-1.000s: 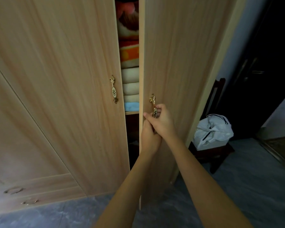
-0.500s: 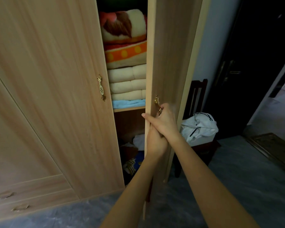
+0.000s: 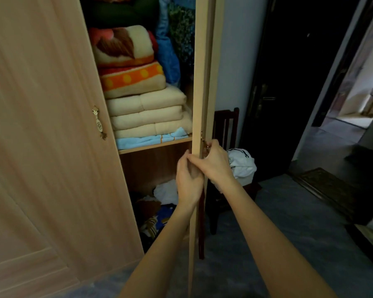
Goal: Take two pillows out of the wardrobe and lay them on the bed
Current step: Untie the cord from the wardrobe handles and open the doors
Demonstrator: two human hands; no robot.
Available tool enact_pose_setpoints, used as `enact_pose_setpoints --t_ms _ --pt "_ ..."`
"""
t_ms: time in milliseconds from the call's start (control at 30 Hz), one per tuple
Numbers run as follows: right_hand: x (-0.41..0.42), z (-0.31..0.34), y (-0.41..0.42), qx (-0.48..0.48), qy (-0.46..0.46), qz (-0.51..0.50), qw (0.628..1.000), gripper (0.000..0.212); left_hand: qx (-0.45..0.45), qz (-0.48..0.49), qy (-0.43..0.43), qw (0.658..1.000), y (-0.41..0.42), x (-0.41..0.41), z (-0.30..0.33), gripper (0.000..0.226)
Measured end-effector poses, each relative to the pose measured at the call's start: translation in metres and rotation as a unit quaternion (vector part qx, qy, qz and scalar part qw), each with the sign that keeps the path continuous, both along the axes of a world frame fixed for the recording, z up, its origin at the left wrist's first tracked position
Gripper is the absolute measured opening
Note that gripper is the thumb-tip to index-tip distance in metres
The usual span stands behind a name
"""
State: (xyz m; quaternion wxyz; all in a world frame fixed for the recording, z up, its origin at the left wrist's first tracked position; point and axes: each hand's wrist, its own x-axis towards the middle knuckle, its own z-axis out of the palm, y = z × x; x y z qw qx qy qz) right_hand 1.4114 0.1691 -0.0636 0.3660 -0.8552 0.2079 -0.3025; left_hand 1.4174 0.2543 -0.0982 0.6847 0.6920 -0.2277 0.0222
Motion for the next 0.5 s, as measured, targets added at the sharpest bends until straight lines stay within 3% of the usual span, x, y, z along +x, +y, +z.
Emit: enact_pose_setpoints --t_ms 233,367,500 --pt "-0.037 0.001 -0.024 -0.014 -0.045 -0.004 0.999 0.035 -0.05 -0.077 -0.03 0.995 -0.029 -0.023 0.006 0.038" --pt "-0.056 0.004 -0.041 -0.012 -0.055 -0.004 0.998 0.027 -0.075 -0.117 0.027 0.99 -0.052 -0.033 0.012 0.039" --pt "-0.067 0.005 -0.063 0.009 -0.057 -0.002 0.998 0.029 0.012 -0.128 -0.016 0.992 -0.072 -0.039 0.015 0.035"
